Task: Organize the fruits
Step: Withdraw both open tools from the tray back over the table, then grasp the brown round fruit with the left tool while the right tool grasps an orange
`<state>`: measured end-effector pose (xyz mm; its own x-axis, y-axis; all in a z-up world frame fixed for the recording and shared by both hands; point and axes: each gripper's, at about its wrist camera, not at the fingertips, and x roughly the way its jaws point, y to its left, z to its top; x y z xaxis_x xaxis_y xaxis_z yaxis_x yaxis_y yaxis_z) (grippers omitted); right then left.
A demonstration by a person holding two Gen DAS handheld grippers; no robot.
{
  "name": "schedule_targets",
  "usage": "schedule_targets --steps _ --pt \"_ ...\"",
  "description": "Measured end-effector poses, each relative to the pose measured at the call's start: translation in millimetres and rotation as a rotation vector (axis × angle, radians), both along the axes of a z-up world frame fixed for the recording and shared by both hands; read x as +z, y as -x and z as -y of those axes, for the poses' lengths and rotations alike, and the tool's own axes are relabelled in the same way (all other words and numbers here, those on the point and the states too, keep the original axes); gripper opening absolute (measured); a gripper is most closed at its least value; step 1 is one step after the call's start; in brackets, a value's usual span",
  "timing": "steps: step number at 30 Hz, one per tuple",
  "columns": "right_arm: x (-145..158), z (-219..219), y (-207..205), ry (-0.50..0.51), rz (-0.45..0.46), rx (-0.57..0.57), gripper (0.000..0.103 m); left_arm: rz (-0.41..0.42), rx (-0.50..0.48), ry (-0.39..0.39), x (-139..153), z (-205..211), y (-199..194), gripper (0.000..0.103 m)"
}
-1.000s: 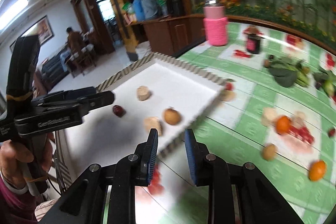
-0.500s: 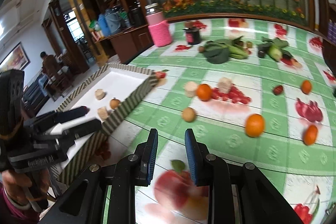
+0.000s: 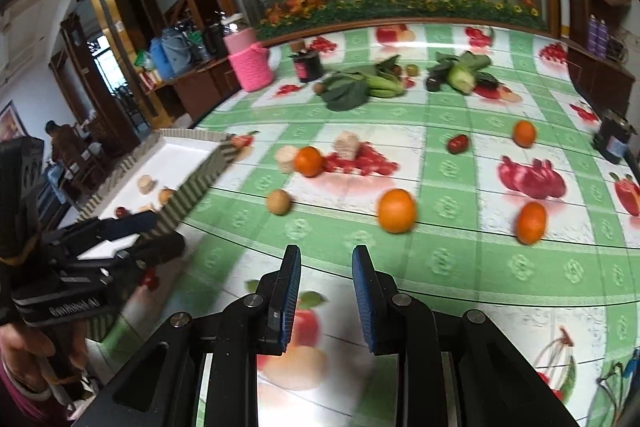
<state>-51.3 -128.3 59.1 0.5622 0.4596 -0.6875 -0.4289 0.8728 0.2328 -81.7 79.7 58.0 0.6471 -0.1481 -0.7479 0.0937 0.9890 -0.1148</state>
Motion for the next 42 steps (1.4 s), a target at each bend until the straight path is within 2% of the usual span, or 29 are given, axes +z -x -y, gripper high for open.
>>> schedule_targets --steps 1,4,18,21,23,26,28,29,30,32,36,42 --pt "-2.1 2.7 -2.6 0.016 -0.002 -0.008 0.031 -0.001 0.001 0.006 0.1 1.5 -2.5 0.066" --pt "-6.8 7.5 -12.0 0.038 -0.006 -0.021 0.034 -0.007 -0.005 0.017 -0.6 8.5 -11.0 0.066" --pt "-28.9 -6.0 -77.5 0.157 -0.070 0.003 0.038 -0.065 -0.004 0.001 -17.8 34.6 -63.7 0.066" --pt "-36.7 -1.7 -86.3 0.092 -0.110 0.002 0.038 -0.077 0.009 0.000 -22.7 36.3 -75.6 0.066" --pt "-38.2 3.7 -86.2 0.043 -0.107 -0.001 0.033 -0.081 0.017 -0.019 -26.7 39.5 -83.9 0.066" --pt "-38.9 3.4 -84.7 0.037 -0.099 0.007 0.033 -0.073 0.015 -0.044 -32.1 43.3 -90.7 0.066" --pt "-38.6 2.5 -84.5 0.039 -0.095 0.012 0.033 -0.082 0.009 -0.055 -37.3 45.5 -95.4 0.051" --pt "-38.8 2.6 -84.3 0.037 -0.093 0.013 0.033 -0.095 0.001 -0.061 -41.0 46.5 -98.1 0.033" --pt "-38.8 2.6 -84.7 0.035 -0.093 0.014 0.033 -0.111 -0.006 -0.061 -44.9 46.9 -100.4 0.023" --pt "-39.3 4.0 -84.9 0.026 -0.095 0.016 0.033 -0.098 -0.014 -0.069 -45.7 48.0 -99.5 0.023" --pt "-38.8 5.5 -84.7 0.018 -0.092 0.015 0.033 -0.103 -0.022 -0.004 -43.3 40.5 -97.3 0.022" --pt "-24.2 5.7 -69.1 -0.018 -0.058 0.017 0.032 -0.061 -0.013 -0.024 -26.7 31.6 -76.2 0.022"
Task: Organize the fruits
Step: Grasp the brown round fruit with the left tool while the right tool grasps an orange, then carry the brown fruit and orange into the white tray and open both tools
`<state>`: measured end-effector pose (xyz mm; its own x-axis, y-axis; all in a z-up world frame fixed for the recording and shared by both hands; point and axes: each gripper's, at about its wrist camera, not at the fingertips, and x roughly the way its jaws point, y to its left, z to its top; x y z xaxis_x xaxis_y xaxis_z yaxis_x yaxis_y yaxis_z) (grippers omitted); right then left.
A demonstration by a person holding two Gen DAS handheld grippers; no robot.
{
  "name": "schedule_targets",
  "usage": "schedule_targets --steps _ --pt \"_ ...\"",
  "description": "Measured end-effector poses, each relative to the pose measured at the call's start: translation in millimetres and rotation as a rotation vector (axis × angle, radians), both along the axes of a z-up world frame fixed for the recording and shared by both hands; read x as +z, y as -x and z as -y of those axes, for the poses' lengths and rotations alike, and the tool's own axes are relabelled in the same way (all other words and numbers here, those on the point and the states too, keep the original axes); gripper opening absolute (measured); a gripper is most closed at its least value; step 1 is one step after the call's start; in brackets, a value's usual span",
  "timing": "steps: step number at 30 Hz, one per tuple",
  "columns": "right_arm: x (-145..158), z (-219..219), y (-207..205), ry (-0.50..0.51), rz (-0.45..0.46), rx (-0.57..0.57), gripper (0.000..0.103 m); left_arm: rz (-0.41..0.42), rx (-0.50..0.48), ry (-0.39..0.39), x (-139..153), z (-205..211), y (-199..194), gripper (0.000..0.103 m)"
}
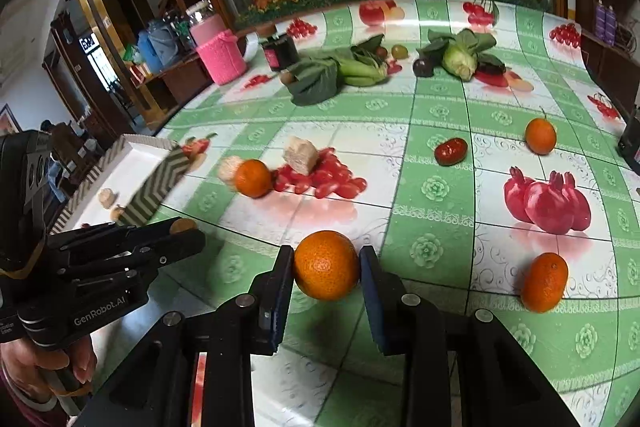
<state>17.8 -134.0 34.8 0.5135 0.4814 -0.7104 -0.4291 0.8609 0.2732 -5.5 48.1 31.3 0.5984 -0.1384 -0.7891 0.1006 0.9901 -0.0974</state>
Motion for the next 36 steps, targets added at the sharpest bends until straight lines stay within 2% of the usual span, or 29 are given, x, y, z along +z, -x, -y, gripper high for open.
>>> schedule_targets --steps 7,18,36 --pt "11.7 -12.7 24.9 -0.074 -0.002 0.029 0.032 0.055 0.010 -0.038 17.6 -17.4 33.1 0.022" --pt "30.5 -65.9 59.9 -0.084 0.037 0.130 0.032 0.127 0.082 -0.097 33.2 -57.6 74.4 0.022" --pt "44.4 -163.2 85.5 -0.054 0.065 0.310 0.032 0.147 0.253 -0.130 35.9 -137.7 109.6 0.023"
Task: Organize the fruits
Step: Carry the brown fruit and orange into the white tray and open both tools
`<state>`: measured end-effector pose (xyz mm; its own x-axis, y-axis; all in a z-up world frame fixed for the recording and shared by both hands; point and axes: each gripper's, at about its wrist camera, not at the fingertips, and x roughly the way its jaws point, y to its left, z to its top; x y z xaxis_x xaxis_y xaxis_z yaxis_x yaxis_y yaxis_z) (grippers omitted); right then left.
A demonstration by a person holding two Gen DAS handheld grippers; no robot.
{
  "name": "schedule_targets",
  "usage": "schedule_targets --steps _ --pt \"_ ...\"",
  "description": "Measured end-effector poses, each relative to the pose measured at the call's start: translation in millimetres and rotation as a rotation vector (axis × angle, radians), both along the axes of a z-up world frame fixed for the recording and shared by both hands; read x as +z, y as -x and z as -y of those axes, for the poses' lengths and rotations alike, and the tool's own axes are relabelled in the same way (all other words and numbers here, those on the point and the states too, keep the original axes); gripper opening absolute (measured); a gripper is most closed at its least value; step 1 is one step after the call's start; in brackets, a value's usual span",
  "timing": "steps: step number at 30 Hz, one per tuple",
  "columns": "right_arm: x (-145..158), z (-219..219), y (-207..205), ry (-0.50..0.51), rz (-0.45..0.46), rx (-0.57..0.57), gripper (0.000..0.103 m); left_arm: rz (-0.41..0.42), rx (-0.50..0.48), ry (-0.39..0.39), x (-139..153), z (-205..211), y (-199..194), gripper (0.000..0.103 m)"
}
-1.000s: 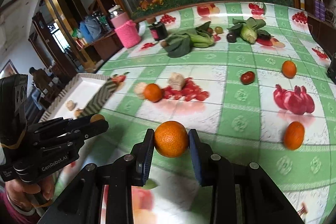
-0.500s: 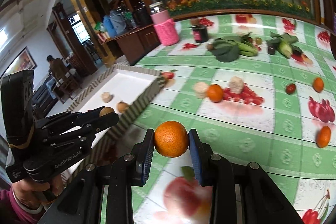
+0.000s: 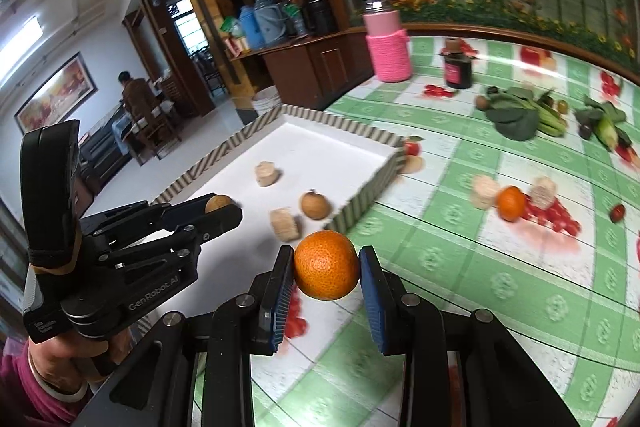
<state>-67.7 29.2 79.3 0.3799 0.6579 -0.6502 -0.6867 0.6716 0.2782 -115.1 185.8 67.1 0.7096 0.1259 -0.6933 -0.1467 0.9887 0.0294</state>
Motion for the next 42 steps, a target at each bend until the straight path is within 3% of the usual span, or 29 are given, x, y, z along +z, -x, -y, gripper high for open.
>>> schedule_targets --steps 18,30,40,42 --pt "-10.6 -62.0 1.3 0.039 -0.016 0.120 0.032 -0.032 0.091 -0.008 -16.1 -45.8 5.9 0.023" --pt "-36.4 -108.5 -5.8 0.144 -0.020 0.220 0.032 -0.095 0.093 0.036 -30.1 -61.6 -4.6 0.023" --pt "-48.9 -123.7 -12.4 0.226 0.048 0.179 0.032 -0.169 0.127 0.016 -38.3 -68.7 -13.3 0.023" --pt "-47.8 -123.3 -10.1 0.237 0.063 0.181 0.032 -0.174 0.138 0.012 -39.4 -69.9 -13.7 0.036"
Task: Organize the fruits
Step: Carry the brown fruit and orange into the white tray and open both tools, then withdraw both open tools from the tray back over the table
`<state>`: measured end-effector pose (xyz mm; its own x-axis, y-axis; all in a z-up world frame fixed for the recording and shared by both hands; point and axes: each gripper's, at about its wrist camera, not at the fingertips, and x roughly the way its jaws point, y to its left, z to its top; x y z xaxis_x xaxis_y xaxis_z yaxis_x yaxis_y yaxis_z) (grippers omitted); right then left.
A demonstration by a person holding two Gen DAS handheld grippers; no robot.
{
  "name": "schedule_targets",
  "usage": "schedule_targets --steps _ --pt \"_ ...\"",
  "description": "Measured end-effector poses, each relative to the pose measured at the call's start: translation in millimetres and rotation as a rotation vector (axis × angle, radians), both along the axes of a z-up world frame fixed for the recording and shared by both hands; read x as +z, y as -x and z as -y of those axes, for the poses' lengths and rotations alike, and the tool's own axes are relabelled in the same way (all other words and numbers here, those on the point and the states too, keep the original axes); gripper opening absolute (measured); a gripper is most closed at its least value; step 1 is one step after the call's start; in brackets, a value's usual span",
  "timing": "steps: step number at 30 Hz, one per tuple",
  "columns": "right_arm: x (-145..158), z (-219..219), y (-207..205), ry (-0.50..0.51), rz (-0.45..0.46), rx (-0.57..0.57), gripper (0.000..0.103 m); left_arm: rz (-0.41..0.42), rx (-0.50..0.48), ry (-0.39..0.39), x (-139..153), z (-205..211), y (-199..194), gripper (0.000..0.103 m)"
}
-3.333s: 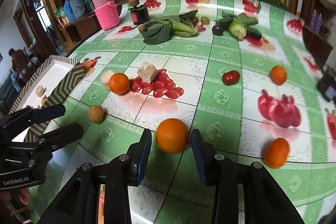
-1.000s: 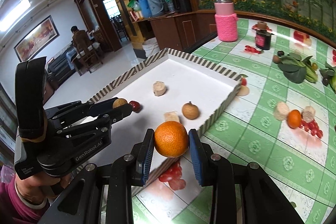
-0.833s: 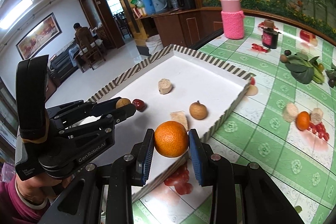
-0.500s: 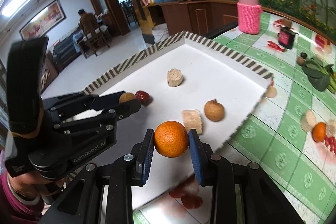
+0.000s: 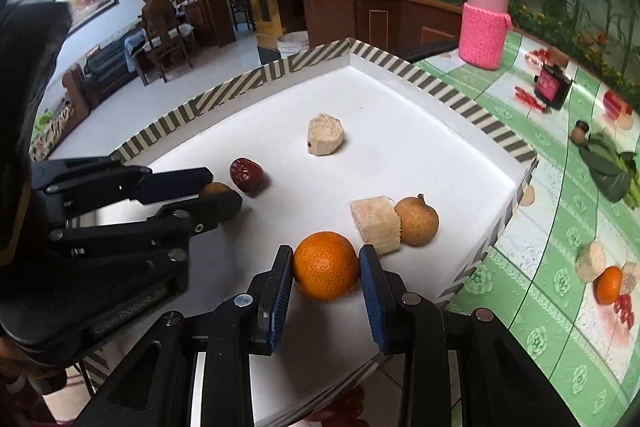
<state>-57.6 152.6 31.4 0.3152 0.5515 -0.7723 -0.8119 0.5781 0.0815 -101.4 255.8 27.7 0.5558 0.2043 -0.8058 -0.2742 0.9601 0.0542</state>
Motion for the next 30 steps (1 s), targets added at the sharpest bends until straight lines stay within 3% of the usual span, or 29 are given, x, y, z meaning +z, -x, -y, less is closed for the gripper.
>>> schedule_targets --steps 2,4,8,14,18,21,30 --pt "2.4 5.1 0.4 -0.017 -0.008 -0.009 0.033 0.006 0.001 0.012 1.5 -1.2 1.7 0.052" --pt "5.7 11.6 1.5 -0.041 -0.019 -0.019 0.033 0.024 0.007 0.000 4.3 -1.9 4.6 0.058" --pt "17.9 30.8 8.3 -0.093 -0.017 -0.038 0.033 0.034 0.022 0.003 7.2 -1.6 4.9 0.058" --pt "36.8 60.5 12.9 -0.160 -0.008 -0.079 0.033 0.121 0.019 0.037 25.1 11.2 12.3 0.058" --pt "44.7 83.4 11.8 -0.181 0.011 -0.133 0.033 0.171 -0.006 0.007 38.3 33.3 13.0 0.058" --pt "46.5 106.0 9.8 -0.184 0.012 -0.179 0.033 0.210 -0.038 0.018 45.5 53.9 9.6 0.058" --pt "46.4 183.4 -2.8 -0.167 0.031 -0.329 0.033 0.223 -0.171 0.029 50.6 121.5 -16.2 0.058"
